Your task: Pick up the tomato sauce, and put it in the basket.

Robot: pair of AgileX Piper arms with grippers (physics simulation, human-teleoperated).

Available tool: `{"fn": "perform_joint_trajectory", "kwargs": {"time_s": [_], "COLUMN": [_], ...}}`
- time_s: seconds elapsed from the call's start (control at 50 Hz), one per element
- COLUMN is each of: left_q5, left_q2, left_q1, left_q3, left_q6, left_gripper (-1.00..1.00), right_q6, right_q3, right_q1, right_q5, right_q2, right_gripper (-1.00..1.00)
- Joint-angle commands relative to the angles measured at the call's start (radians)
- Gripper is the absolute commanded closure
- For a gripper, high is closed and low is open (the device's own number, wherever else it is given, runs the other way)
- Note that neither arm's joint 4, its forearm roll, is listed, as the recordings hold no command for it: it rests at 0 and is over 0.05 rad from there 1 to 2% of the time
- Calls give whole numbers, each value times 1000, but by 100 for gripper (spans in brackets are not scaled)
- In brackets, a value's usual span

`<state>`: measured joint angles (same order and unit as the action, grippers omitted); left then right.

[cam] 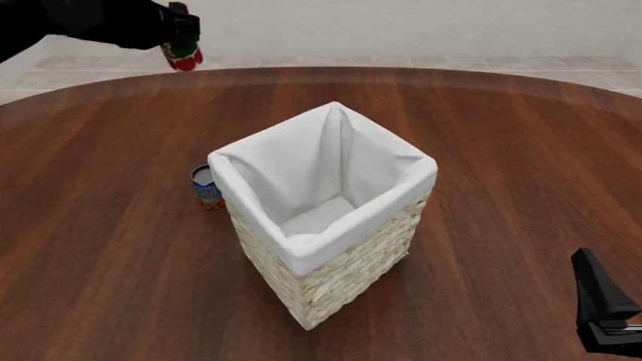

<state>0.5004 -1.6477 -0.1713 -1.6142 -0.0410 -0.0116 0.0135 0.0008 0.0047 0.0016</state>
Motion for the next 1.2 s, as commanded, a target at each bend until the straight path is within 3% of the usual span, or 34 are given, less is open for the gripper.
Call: {"fn": "perform_joint_trajectory", "kwargs": {"time_s": [0.02,0.62,0.94,1.2], "left_q5": [18,82,121,119], "left_q2": [14,119,178,211], "left_q1": [-63,-232,-253,-317], "left_q3": [-30,-31,-52,3], "left_q6": [1,-68,-75,-112], "left_gripper": [100,100,100,100], "right_q6": [0,0,0,0], "right_q3": [0,0,0,0], "right_q1": [0,0,0,0], "right_q5": [0,0,0,0], "right_q2": [0,0,0,0], "right_gripper": [-100,-100,-100,-100]}}
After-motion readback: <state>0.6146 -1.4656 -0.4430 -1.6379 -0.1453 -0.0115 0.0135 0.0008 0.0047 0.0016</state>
